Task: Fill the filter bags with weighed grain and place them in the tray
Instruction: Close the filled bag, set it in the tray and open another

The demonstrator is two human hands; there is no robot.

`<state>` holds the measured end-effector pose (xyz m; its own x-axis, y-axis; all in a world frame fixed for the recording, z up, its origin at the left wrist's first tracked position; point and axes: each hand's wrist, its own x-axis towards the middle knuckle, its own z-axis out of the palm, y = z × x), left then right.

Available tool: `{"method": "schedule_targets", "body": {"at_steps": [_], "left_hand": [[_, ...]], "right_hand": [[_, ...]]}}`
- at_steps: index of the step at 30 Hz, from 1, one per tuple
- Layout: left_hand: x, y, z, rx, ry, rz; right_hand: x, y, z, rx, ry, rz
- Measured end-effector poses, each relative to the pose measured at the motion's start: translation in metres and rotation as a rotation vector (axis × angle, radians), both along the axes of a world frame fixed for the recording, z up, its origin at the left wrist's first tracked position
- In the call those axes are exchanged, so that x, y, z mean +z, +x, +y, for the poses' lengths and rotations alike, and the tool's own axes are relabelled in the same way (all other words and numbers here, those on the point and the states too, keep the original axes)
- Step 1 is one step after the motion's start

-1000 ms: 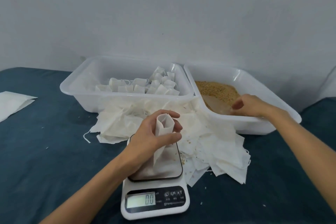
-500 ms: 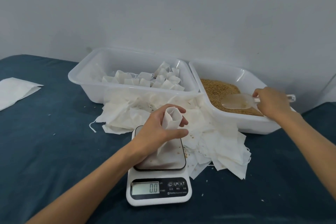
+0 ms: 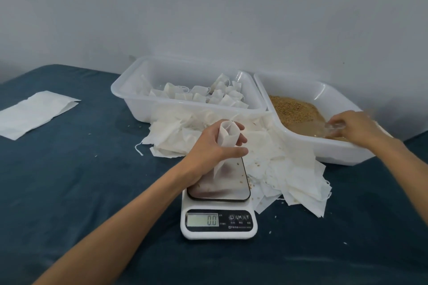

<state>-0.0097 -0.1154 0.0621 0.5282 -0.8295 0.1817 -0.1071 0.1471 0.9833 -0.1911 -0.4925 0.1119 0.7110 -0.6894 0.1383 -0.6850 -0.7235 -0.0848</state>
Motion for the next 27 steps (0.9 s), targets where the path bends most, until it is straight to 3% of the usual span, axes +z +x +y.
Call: {"method": "schedule_targets", "body": {"at_steps": [3, 7, 19, 27], "left_hand": [[-0.001, 0.0, -0.001, -0.009, 0.002, -0.005], [-0.001, 0.0, -0.002, 0.001, 0.006, -0.018], [-0.003, -0.001, -0.001, 0.009, -0.01, 0.001], [-0.002, 0.002, -0.001, 0.02, -0.034, 0.0]], "right_hand": [[-0.001, -0.003, -0.004, 0.016, 0.129, -0.045], [0.002, 0.001, -0.003, 0.075, 0.075, 0.063], [-0.005, -0.015, -0.007, 0.025, 0.328, -0.253], [0.014, -0.022, 0.008, 0.106, 0.356, -0.279]]}}
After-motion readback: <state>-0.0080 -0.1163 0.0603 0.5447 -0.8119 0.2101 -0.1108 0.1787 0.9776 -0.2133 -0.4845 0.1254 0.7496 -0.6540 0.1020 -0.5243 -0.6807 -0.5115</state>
